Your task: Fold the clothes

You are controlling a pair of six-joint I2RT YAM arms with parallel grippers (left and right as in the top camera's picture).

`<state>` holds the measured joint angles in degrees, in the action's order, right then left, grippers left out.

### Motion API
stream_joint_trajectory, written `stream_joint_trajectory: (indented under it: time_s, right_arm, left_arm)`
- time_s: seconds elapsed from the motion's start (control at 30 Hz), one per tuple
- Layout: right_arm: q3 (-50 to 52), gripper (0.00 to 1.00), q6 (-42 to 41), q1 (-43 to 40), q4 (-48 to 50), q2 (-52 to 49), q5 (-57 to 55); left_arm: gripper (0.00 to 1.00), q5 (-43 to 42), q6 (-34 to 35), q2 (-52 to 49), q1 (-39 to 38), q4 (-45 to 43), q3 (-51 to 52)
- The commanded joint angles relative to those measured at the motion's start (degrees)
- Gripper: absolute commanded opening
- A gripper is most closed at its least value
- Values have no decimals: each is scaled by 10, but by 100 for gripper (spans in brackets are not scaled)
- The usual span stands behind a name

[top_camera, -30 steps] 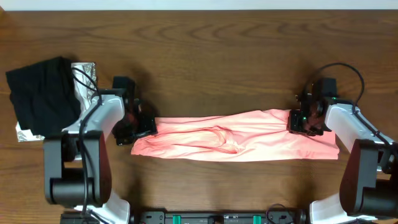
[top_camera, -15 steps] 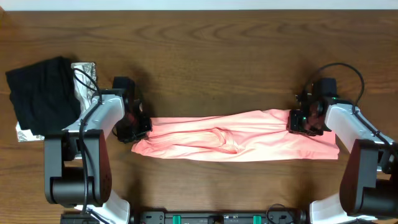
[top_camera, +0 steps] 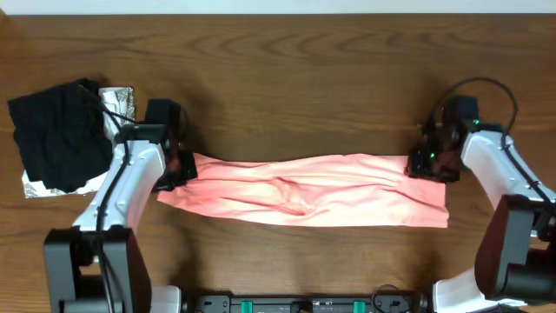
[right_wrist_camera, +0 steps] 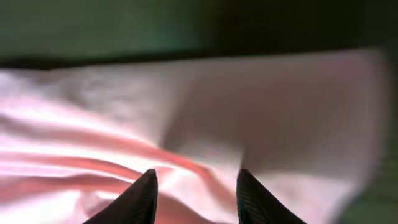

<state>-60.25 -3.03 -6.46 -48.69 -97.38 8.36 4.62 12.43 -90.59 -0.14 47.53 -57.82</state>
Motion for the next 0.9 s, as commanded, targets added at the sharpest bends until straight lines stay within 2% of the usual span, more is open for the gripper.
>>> stream_joint_trajectory:
  time_s: [0.0, 0.3, 0.4, 0.63, 0.73, 0.87]
  right_arm:
    - [-33, 40, 10, -4, -23, 21, 1]
    - [-54, 43, 10, -4, -60, 60, 14]
    - [-56, 44, 10, -4, -68, 66, 29]
    - [-57, 44, 25, -4, -91, 68, 37]
    - [-57, 44, 29, -4, -98, 68, 37]
    - [-57, 44, 29, -4, -101, 68, 37]
  left_arm:
    - [6, 85, 17, 15, 2, 1, -12]
    - [6, 59, 30, 34, 1, 49, -66]
    - [6, 10, 42, 44, 0, 69, -87]
    - [6, -170, 42, 60, -27, 56, -92]
    - [6, -201, 49, 60, -52, 54, -92]
    - [6, -201, 60, 60, -91, 53, -92]
